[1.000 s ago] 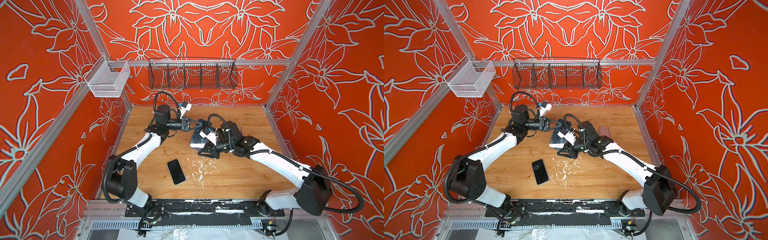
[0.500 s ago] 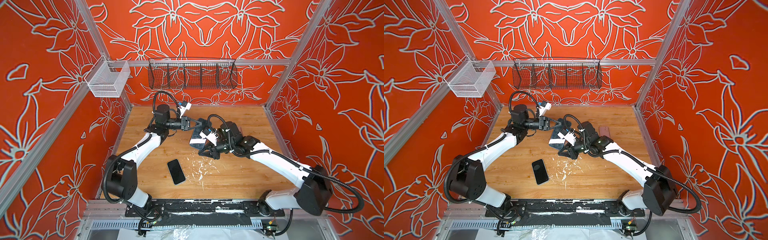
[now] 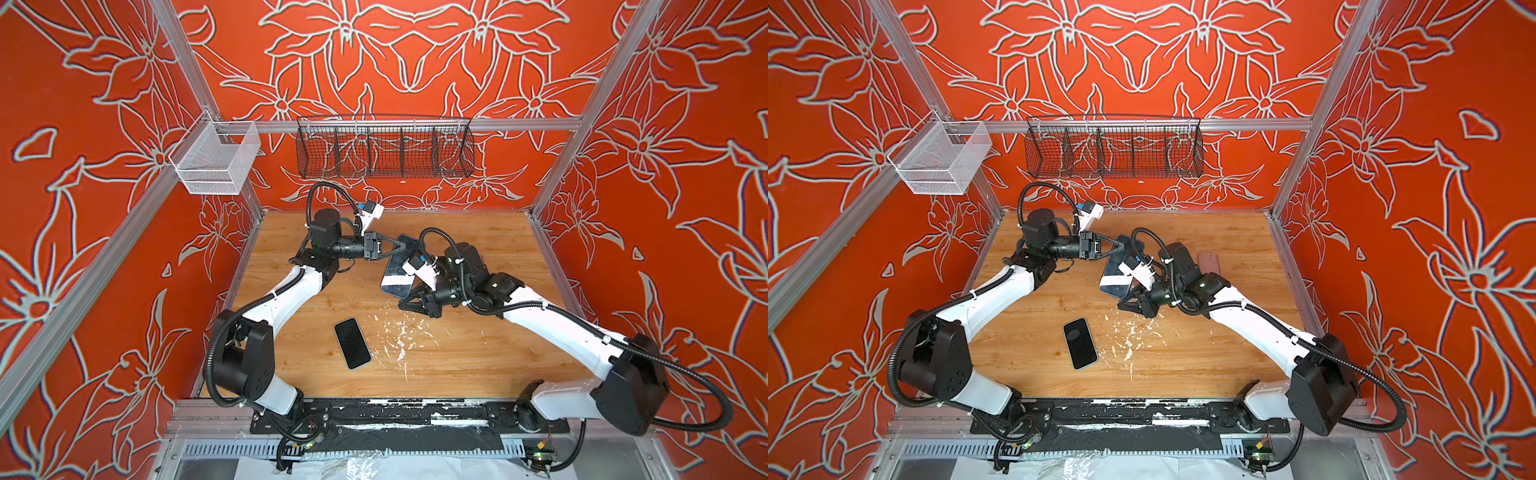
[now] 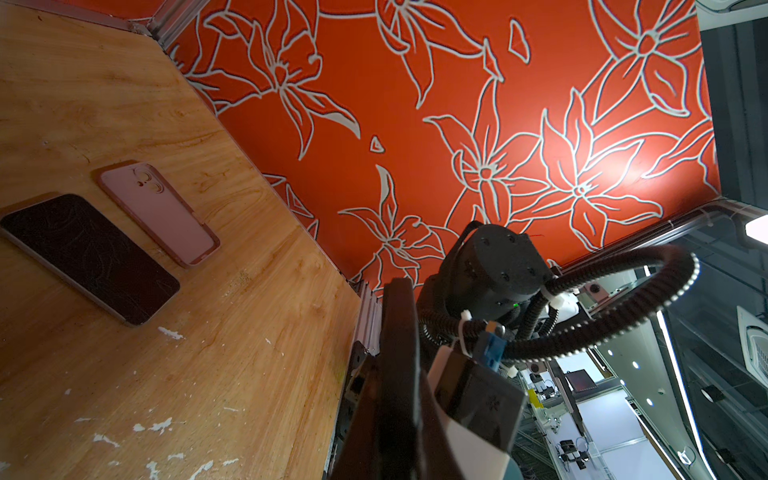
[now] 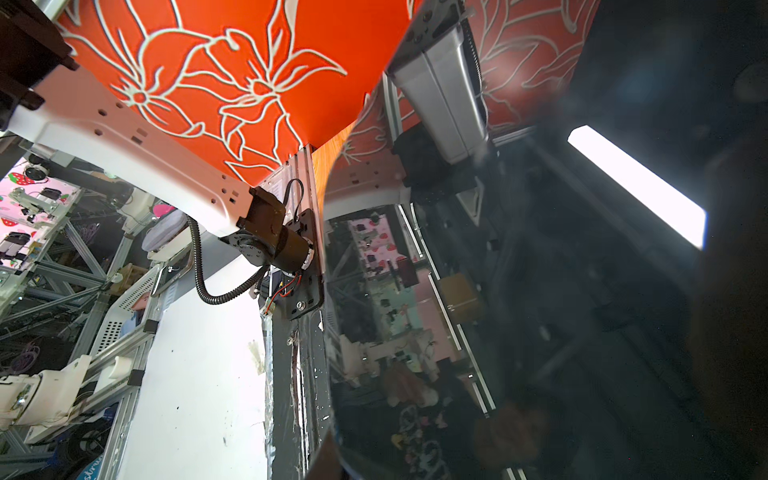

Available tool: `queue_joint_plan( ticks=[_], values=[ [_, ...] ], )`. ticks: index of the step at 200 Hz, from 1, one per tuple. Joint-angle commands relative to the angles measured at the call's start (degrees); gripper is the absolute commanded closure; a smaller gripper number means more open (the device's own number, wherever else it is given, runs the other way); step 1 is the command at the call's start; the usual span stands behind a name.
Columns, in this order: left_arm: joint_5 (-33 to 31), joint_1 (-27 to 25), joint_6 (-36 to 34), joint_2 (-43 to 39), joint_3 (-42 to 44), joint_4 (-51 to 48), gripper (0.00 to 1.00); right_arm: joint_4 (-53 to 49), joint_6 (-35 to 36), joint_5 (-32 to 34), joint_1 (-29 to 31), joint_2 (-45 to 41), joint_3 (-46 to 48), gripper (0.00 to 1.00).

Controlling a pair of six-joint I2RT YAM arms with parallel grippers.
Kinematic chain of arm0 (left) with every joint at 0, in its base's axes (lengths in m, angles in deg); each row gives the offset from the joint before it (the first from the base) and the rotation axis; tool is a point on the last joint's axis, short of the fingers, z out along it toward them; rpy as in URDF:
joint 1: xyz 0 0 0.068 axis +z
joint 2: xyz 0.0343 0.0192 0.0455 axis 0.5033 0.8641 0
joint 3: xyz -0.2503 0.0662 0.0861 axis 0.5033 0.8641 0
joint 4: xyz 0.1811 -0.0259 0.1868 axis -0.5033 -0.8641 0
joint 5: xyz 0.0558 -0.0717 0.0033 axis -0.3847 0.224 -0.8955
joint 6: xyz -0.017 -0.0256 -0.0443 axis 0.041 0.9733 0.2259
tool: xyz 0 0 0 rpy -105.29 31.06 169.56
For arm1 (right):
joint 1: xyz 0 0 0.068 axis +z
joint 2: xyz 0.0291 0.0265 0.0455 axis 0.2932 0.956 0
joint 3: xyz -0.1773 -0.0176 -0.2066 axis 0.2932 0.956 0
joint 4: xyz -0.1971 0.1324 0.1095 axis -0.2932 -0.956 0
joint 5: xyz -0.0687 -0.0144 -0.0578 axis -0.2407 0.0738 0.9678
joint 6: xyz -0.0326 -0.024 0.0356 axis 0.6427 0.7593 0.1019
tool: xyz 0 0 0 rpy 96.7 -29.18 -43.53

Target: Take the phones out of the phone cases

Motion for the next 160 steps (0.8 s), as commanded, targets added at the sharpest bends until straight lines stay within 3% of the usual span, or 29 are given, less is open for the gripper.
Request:
queue_joint_plan(
  ticks=[1,92,160],
  values=[
    [2.04,-1.97,2.48,-1.58,1.86,3.59,1.0,8.35,-1.08,-0.45,-1.04,-1.48,-0.2,0.85],
    [1.67,-3.2,5.71,-2.18,3.03,7.17,1.0,16.2,-5.04,2.52,-3.68,-0.55,4.27,0.85],
    [0.38,-3.56,6.47,-4.79,5.65,7.84,1.0,24.07,-8.83,5.74,-5.46,-0.83,8.0,0.74]
  ],
)
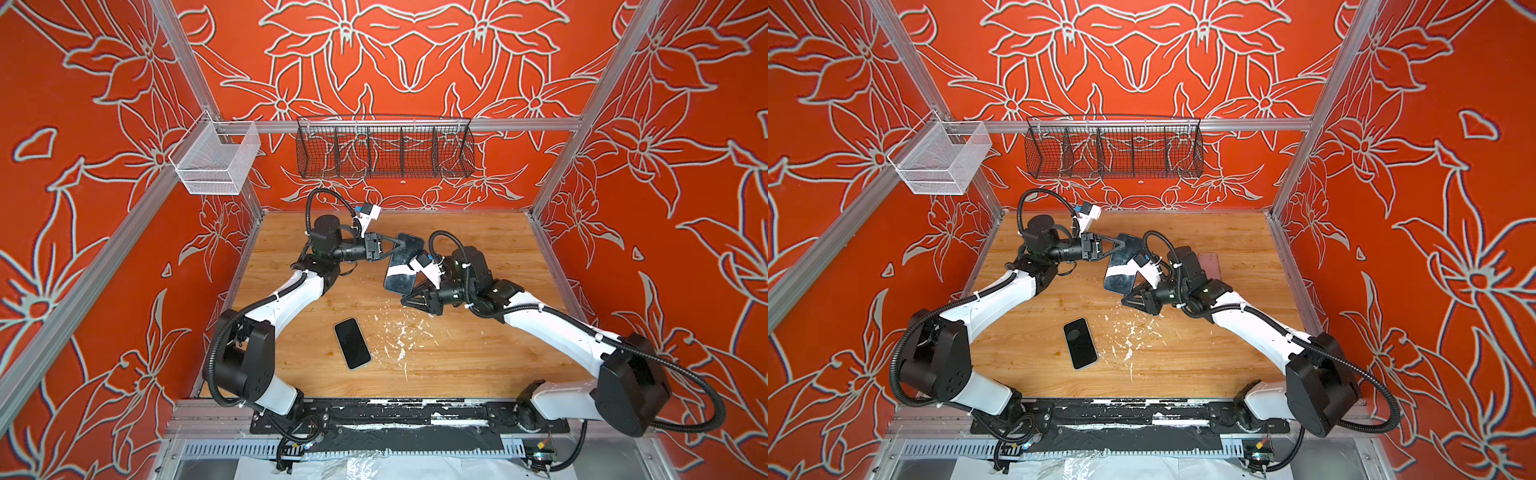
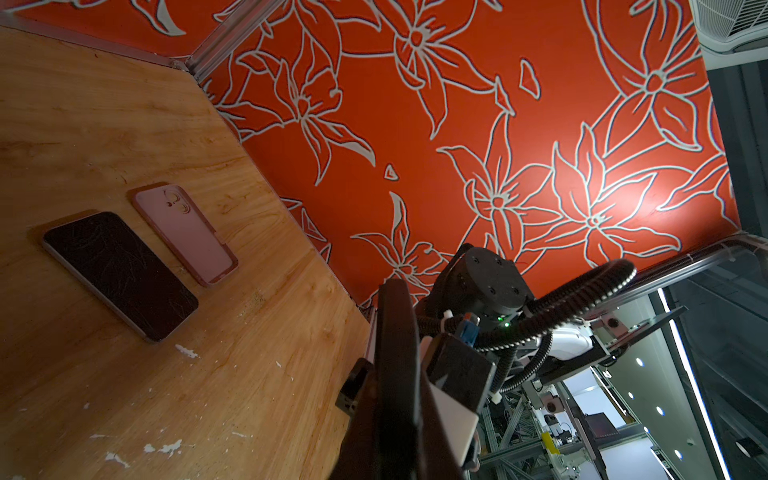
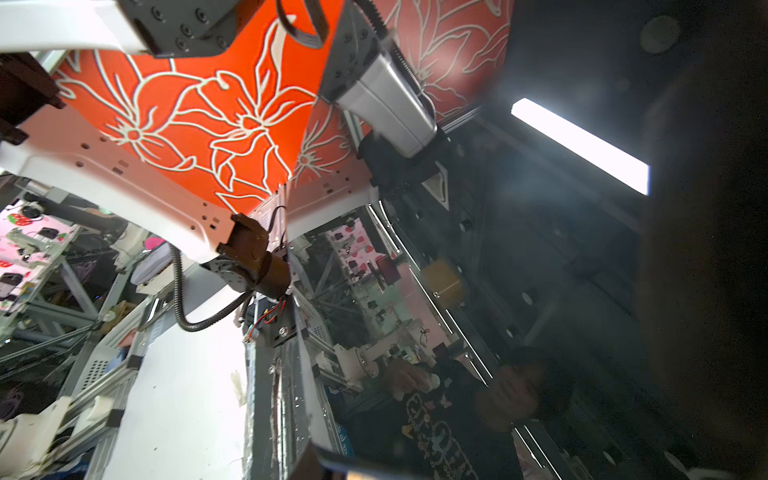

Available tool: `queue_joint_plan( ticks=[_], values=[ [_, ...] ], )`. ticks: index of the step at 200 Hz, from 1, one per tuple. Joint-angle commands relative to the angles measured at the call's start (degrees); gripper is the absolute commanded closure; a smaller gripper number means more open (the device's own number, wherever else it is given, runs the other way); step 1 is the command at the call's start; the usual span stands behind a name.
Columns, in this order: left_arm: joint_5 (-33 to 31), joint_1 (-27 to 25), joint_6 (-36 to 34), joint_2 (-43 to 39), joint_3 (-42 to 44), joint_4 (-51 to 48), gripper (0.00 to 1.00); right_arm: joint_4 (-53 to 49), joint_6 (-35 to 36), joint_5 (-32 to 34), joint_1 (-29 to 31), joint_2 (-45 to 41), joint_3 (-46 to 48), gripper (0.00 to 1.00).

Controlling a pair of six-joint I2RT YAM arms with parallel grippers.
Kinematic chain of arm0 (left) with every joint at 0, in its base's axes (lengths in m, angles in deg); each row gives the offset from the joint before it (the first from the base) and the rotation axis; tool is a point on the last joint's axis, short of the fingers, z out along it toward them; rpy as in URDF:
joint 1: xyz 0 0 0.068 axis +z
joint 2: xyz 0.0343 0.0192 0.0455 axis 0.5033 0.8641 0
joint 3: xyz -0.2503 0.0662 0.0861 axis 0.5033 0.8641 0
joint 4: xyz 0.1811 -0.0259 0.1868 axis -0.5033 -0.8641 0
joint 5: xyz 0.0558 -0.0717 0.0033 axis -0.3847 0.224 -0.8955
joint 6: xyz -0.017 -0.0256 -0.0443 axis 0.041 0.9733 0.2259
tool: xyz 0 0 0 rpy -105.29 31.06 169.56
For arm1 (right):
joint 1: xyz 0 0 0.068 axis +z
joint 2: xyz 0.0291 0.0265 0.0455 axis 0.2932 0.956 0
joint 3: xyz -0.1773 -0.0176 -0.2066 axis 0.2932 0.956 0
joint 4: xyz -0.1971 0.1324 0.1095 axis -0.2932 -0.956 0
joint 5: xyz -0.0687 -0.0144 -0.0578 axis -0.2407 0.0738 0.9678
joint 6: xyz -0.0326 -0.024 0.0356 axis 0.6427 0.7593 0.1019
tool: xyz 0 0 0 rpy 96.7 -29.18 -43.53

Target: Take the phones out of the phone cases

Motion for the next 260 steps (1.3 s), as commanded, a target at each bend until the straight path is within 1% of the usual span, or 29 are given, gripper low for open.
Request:
queue_joint_plan(
  ticks=[1,36,84,117,129,143,155,185,212,228,260],
  values=[
    [6.66,-3.11,2.55,-4.24,1.5,1.26,1.0,10.43,-3.99,5.66,-1.81,-0.52,0.03,0.74],
    [5.57,-3.85,2.55,-6.29,3.5,1.27,1.0,14.68,-6.72,3.77,-2.68,1.74,-0.04,0.7],
    [4.76,-4.46,2.33,-8.5,4.89,0.72,1.0,20.26,-10.51,0.1,-3.25,5.42,-0.14,0.7],
    [4.36,-4.65,2.05,-8.95,5.11,0.98,1.0,19.31,-10.7,0.07,-3.32,6.17,-0.47,0.7],
    [4.34,-4.76,2.83,-8.74,5.34,2.4,1.0,18.57,-10.72,-0.87,-3.58,7.34,-0.93,0.7],
    [4.61,-4.89,3.98,-8.19,5.26,3.96,1.0,20.05,-11.66,-2.16,-3.77,8.66,-0.58,0.69],
    [4.8,-4.99,4.77,-7.82,5.1,5.28,1.0,20.36,-11.73,-2.53,-3.83,9.43,-0.51,0.68],
    [5.36,-5.07,5.3,-6.61,3.95,6.49,1.0,20.39,-11.16,-3.36,-4.42,10.88,-0.31,0.61],
    [6.45,-5.07,7.36,-4.73,3.26,10.01,1.0,18.8,-9.31,0.58,-4.62,10.4,0.68,0.5],
    [7.31,-5.09,8.4,-3.29,2.5,11.4,1.0,17.62,-7.86,2.95,-4.62,9.8,1.1,0.48],
    [8.25,-5.09,10.87,-0.7,1.92,15.29,1.0,14.98,-5.91,6.29,-4.62,7.81,1.53,0.48]
  ],
)
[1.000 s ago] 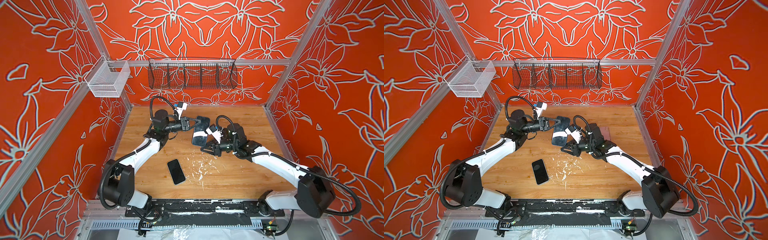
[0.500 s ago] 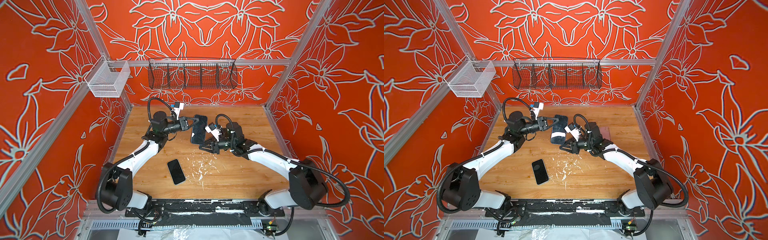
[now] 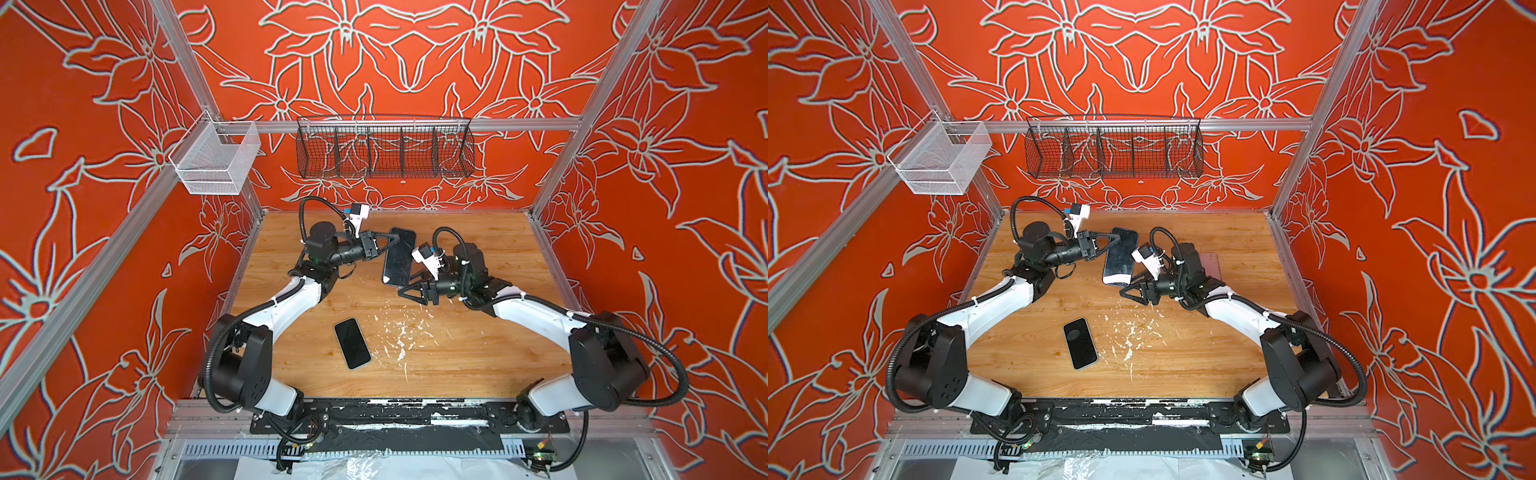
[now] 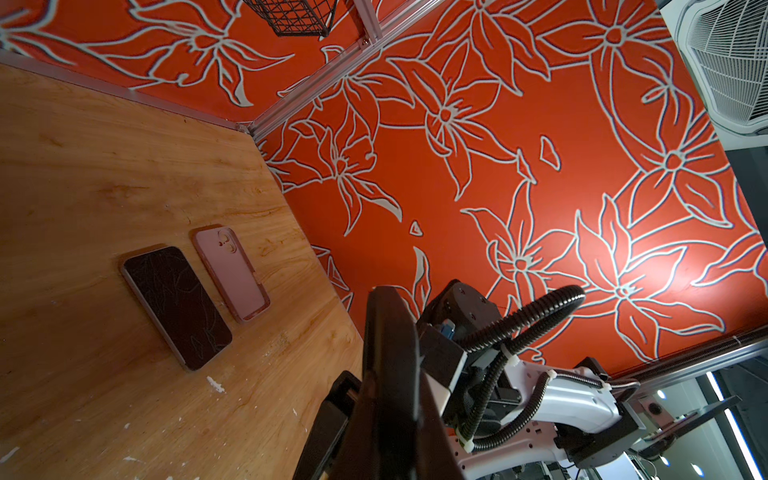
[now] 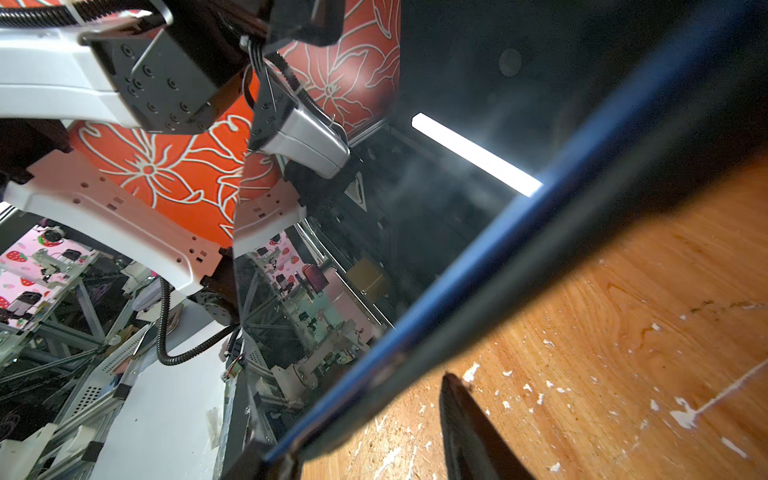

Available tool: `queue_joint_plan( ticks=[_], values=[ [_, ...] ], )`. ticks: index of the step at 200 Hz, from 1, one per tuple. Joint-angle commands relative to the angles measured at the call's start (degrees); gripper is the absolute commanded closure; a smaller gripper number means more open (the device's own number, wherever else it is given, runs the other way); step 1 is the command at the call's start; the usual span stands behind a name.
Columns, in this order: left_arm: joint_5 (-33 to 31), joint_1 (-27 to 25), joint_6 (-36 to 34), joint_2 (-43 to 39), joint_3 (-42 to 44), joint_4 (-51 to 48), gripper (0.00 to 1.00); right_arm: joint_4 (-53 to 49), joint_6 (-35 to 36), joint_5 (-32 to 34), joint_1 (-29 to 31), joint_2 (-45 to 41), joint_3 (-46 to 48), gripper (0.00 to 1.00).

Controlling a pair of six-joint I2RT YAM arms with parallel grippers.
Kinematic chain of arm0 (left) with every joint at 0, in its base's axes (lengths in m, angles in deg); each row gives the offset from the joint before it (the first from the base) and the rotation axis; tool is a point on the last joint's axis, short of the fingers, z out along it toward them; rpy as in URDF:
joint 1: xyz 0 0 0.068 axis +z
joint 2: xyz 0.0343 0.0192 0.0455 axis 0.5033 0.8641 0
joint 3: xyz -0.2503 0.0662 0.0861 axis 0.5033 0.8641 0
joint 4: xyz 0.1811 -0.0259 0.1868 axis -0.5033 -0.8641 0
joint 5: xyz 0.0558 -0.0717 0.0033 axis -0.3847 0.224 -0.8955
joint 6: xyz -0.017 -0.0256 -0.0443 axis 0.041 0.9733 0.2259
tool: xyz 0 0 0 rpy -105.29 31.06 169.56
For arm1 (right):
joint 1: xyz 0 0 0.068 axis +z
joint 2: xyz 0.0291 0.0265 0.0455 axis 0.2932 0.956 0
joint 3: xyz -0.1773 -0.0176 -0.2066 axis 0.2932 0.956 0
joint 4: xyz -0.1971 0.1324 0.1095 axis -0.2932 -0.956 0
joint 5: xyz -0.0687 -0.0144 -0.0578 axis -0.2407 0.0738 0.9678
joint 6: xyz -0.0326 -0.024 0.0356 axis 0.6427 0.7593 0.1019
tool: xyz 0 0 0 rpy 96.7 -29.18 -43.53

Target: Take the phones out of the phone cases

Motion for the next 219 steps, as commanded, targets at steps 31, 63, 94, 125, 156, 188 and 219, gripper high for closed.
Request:
queue_joint_plan(
  ticks=[31,63,94,125,156,188,219],
  values=[
    [18.83,-5.24,11.15,3.0,-2.46,15.88,1.0,-6.65,0.79,16.25,-0.6,-2.63,0.28,0.47],
    [19.03,-5.31,13.14,4.98,-4.12,17.4,1.0,-6.63,0.53,18.36,-1.11,-4.49,2.95,0.47],
    [19.3,-5.76,11.78,5.32,-5.46,14.94,1.0,-5.72,-0.59,18.4,-2.58,-5.91,5.31,0.47],
    [19.03,-6.3,10.77,5.18,-6.17,13.46,1.0,-5.31,-2.05,17.75,-4.11,-7.77,6.85,0.47],
    [17.85,-6.38,10.69,5.7,-6.57,13.17,1.0,-4.76,-4.8,17.0,-4.88,-12.21,8.48,0.46],
    [12.2,-6.65,8.35,5.79,-5.96,11.23,1.0,-4.39,-9.59,15.94,-5.15,-17.88,9.6,0.46],
    [4.74,-7.0,4.45,5.23,-5.63,6.85,1.0,-8.04,-13.87,17.65,-5.17,-23.52,10.72,0.44]
  ],
)
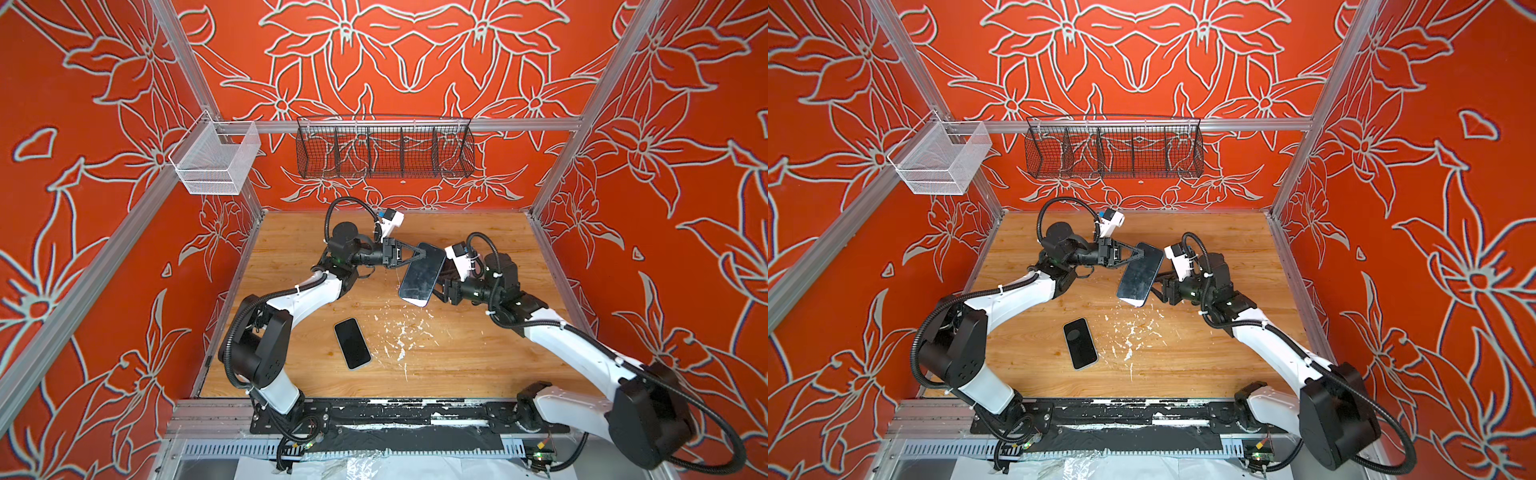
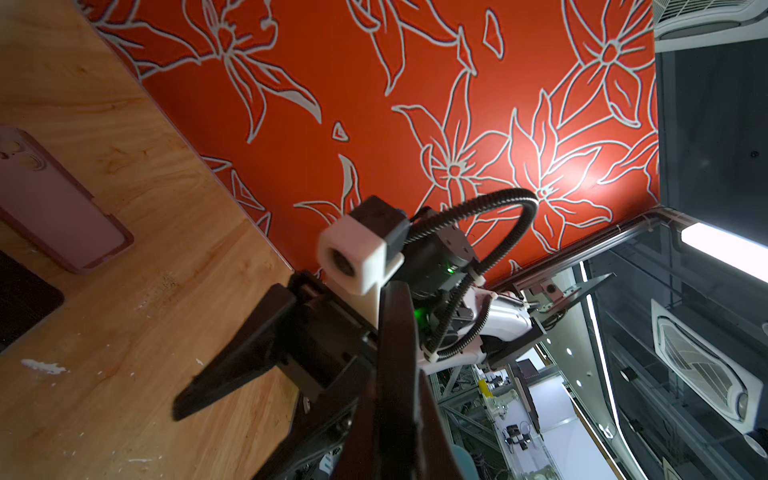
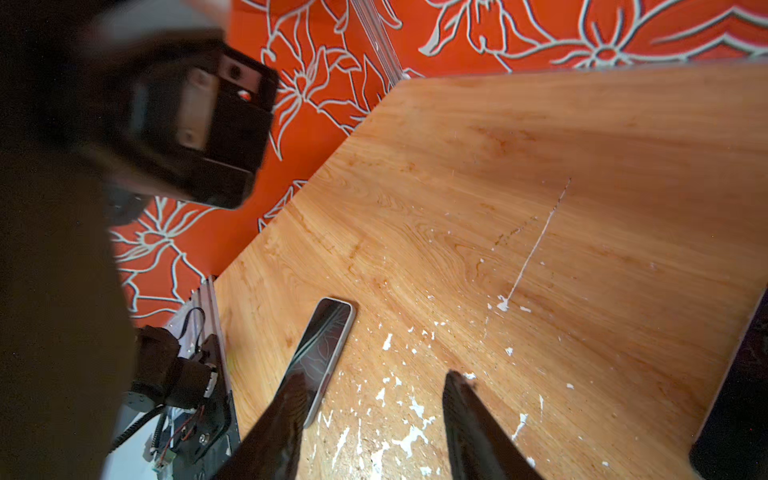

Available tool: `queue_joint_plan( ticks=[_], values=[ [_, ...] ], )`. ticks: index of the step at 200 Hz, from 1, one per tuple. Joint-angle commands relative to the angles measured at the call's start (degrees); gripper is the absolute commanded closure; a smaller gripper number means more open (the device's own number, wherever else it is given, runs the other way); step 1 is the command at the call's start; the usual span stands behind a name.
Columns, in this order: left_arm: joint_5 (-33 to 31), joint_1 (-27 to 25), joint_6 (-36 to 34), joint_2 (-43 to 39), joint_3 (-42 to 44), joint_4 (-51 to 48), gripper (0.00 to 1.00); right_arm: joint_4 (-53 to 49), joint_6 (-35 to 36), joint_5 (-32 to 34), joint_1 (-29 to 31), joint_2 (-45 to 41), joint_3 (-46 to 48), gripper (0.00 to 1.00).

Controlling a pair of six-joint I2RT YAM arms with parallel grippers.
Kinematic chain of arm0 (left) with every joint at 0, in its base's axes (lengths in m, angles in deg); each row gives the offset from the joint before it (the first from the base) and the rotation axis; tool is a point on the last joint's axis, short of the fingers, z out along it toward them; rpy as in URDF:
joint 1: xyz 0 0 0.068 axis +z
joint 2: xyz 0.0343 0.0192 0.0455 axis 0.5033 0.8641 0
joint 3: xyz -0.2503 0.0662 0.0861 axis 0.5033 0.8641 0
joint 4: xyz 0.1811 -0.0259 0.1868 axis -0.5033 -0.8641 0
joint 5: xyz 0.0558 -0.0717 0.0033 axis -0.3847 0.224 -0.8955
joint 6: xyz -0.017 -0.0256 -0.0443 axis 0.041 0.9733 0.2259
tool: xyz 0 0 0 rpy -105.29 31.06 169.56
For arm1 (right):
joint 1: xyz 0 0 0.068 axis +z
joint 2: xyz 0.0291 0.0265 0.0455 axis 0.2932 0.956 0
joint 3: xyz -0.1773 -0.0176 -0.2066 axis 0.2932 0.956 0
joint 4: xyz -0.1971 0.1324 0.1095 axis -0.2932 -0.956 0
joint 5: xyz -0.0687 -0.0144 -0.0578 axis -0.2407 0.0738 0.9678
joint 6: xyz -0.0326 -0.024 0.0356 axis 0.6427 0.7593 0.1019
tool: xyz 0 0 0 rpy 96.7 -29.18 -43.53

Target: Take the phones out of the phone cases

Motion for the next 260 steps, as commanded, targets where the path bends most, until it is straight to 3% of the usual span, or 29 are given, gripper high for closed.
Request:
queue_joint_plan(
  ticks=[1,34,71,111,177,260],
  values=[
    [-6.25,0.02,-3.05,-2.12,-0.7,-1.65,1.0,-2.89,-5.5,1.61,-0.11,-3.78,1.58,0.44],
    [-21.84,0.02,-4.68,-3.97,2.96,-3.1,1.0,-1.08,-14.51,1.79,-0.14,-8.72,5.56,0.38],
    [-43.23,-0.07,-1.0,-7.37,11.91,2.7,1.0,-1.46,-20.08,3.75,0.04,-13.04,8.69,0.29],
    [-53.27,-0.53,3.82,-11.52,16.55,3.24,1.0,1.22,-23.91,6.55,1.55,-13.39,10.32,0.22],
    [-53.29,-0.16,14.57,-9.41,18.16,11.21,1.0,20.56,-32.32,8.56,6.62,-0.68,10.88,0.24],
    [-52.2,-0.08,14.87,-10.35,19.31,11.44,1.0,33.26,-34.62,8.63,10.0,8.66,8.81,0.25]
  ],
)
